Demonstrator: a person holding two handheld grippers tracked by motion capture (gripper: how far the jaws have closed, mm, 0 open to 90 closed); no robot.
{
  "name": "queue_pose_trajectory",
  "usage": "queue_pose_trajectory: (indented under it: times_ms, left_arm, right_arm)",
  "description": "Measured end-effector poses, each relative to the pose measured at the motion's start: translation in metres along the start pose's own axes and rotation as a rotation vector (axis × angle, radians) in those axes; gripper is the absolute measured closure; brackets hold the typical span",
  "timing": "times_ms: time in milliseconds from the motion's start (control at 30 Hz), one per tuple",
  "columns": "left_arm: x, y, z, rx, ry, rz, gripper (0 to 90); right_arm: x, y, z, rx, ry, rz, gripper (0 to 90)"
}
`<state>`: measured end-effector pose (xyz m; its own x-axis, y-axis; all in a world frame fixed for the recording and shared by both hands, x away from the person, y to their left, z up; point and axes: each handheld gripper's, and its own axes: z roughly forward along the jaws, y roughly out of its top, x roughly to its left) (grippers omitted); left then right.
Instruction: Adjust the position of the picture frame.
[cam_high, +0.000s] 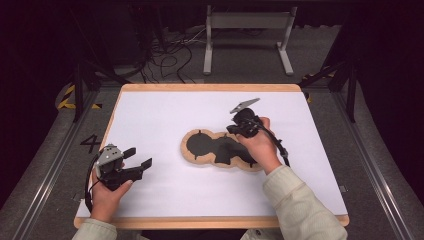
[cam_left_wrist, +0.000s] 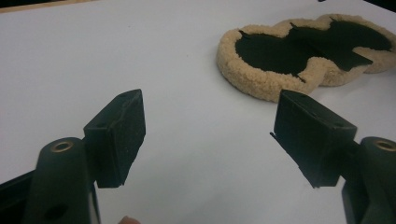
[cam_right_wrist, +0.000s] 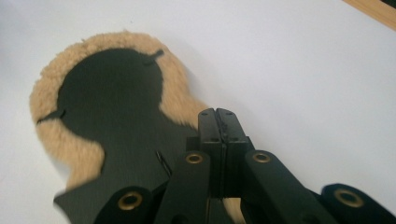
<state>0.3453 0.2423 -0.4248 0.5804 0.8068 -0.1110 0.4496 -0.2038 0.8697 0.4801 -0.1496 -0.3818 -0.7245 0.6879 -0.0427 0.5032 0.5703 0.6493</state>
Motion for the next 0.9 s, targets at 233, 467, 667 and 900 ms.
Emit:
queue_pose_trajectory:
  times_ms: [233,467,667,900]
  left_arm:
    - [0.002,-0.004,-0.004,0.000,0.007,-0.004,25.6]
    - [0.001,-0.005,-0.001,0.009,-0.001,-0.001,25.6]
    - [0.002,-0.004,0.001,0.009,-0.007,-0.003,25.5]
    - [0.000,-0.003,0.003,0.011,-0.012,0.005,25.4]
  right_arm:
    - [0.006,0.020,0.043,0.023,0.030,-0.026,90.0]
    - [-0.001,0.021,0.075,0.086,0.013,0.018,90.0]
    - [0.010,0.025,0.080,0.145,0.013,-0.050,90.0]
    - [0.021,0.020,0.076,0.146,0.088,-0.057,90.0]
